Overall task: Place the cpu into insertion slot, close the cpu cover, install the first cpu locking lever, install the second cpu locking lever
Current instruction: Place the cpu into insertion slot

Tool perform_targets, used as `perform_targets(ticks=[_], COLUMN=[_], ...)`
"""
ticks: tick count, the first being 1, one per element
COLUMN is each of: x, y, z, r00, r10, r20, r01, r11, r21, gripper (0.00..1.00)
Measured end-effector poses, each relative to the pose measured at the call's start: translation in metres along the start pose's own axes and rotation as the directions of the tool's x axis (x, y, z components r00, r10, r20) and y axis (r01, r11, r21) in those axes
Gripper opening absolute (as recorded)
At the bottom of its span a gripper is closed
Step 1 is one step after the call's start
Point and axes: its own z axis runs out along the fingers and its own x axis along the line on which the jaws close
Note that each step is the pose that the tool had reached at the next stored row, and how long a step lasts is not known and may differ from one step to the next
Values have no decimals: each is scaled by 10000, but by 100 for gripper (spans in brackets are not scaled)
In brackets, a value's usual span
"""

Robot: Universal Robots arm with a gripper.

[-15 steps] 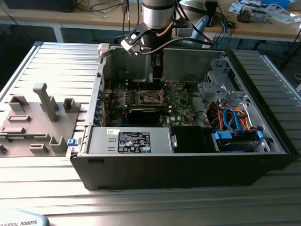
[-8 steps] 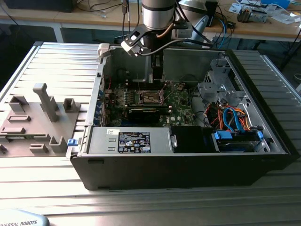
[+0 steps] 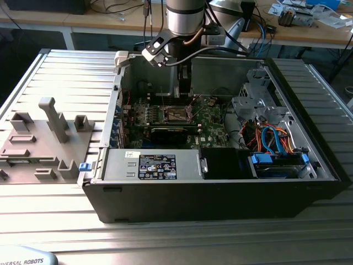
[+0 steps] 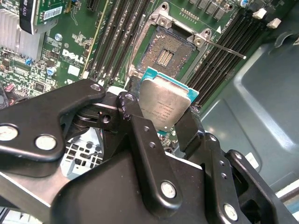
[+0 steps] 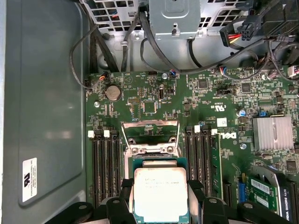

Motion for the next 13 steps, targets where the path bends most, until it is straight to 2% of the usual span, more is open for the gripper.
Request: perform_targets(ticks=[9,11,13], x=[-1,-3,-3], y=[-3,-11,-11], z=[35,127,129], r00=[10000,10000,10000], r10=[1,0,0], r20=[0,0,0], r01=[-1,0,0], r11=[10000,10000,10000], r21=[0,0,1], gripper=[54,54,54])
